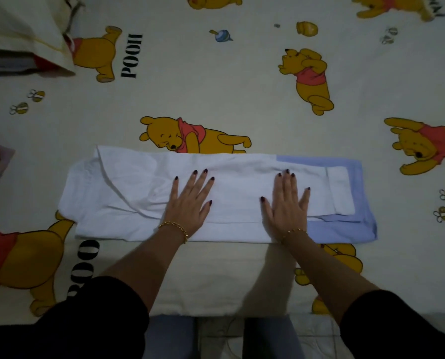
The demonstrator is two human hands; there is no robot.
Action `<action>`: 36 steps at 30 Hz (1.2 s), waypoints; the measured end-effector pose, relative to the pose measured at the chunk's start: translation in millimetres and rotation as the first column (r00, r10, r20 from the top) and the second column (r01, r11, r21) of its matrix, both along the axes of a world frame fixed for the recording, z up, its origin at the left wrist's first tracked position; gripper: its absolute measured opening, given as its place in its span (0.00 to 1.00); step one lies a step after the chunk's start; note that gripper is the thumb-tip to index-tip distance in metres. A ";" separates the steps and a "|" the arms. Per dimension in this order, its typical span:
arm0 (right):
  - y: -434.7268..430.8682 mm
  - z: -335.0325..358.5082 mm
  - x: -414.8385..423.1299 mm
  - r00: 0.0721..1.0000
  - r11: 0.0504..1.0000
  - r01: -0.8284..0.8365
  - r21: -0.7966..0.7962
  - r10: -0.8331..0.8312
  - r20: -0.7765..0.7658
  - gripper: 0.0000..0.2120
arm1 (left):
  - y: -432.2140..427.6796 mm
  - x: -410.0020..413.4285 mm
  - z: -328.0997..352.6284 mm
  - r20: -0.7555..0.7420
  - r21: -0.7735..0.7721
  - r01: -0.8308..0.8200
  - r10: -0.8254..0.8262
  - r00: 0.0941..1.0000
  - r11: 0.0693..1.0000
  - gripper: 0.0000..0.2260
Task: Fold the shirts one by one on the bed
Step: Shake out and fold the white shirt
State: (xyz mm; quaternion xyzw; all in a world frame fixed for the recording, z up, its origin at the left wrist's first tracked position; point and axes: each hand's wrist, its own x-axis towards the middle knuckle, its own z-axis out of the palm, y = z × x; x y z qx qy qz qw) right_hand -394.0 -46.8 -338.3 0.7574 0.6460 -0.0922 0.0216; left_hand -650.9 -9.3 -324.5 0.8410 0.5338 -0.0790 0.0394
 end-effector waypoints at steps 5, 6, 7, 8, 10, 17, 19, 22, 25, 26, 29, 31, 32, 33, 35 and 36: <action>-9.2 5.2 83.8 0.901 0.902 0.431 -0.013 -0.431 -0.048 0.40 | -1.0 10.9 -0.6 -0.052 -0.012 -0.049 0.049 0.997 0.999 0.26; -10.7 9.2 97.6 0.875 0.877 0.480 -0.030 -0.481 -0.063 0.41 | -1.5 17.3 1.4 -0.060 -0.019 -0.062 0.061 0.996 0.998 0.27; -10.4 13.7 108.5 0.845 0.849 0.525 -0.050 -0.528 -0.091 0.42 | -2.5 25.0 3.7 -0.066 -0.028 -0.065 0.063 0.996 0.998 0.27; -8.7 18.9 116.5 0.817 0.826 0.560 -0.062 -0.563 -0.124 0.44 | -3.8 34.1 6.2 -0.067 -0.043 -0.058 0.056 0.996 0.997 0.27; -3.7 27.7 123.9 0.787 0.800 0.597 -0.051 -0.597 -0.152 0.45 | -8.3 55.3 11.1 -0.047 -0.073 -0.036 0.032 0.998 0.997 0.28; 18.1 56.4 147.8 0.428 0.617 0.660 -0.429 -0.778 -0.460 0.34 | -24.3 131.8 32.5 0.226 -0.125 -0.074 0.101 0.969 0.989 0.21; 17.0 64.9 161.9 0.415 0.645 0.615 -0.454 -0.754 -0.509 0.29 | -27.6 149.4 41.3 0.419 -0.159 -0.083 0.144 0.896 0.984 0.18; 8.7 80.0 185.5 0.453 0.677 0.612 -0.408 -0.724 -0.521 0.27 | -33.9 171.9 55.2 0.612 -0.224 -0.121 0.237 0.754 0.967 0.13; 1.1 95.8 213.1 0.587 0.736 0.568 -0.370 -0.676 -0.445 0.28 | -38.7 192.9 68.2 0.653 -0.339 -0.196 0.380 0.655 0.920 0.09; 0.2 101.3 220.0 0.622 0.760 0.528 -0.380 -0.650 -0.436 0.26 | -39.9 199.2 71.3 0.636 -0.403 -0.217 0.442 0.633 0.889 0.08; 6.0 115.3 217.5 0.690 0.820 0.381 -0.426 -0.559 -0.460 0.18 | -42.0 214.0 71.7 0.581 -0.590 -0.258 0.625 0.521 0.765 0.07; 12.8 123.3 196.0 0.722 0.874 0.258 -0.413 -0.458 -0.519 0.13 | -40.3 223.4 72.8 0.514 -0.762 -0.252 0.793 0.326 0.597 0.07; 15.3 126.4 180.7 0.720 0.894 0.191 -0.405 -0.408 -0.562 0.14 | -38.5 228.4 77.3 0.445 -0.843 -0.233 0.871 0.208 0.486 0.08; 16.6 129.0 164.2 0.712 0.903 0.121 -0.412 -0.368 -0.598 0.15 | -36.1 231.5 77.6 0.368 -0.903 -0.204 0.925 0.090 0.379 0.11; 12.0 132.6 131.1 0.638 0.884 0.005 -0.467 -0.362 -0.680 0.16 | -31.8 231.2 81.4 0.265 -0.947 -0.193 0.964 -0.012 0.258 0.22; 7.3 132.7 118.0 0.596 0.875 -0.018 -0.483 -0.379 -0.708 0.15 | -31.6 228.3 81.3 0.262 -0.939 -0.229 0.965 0.015 0.258 0.28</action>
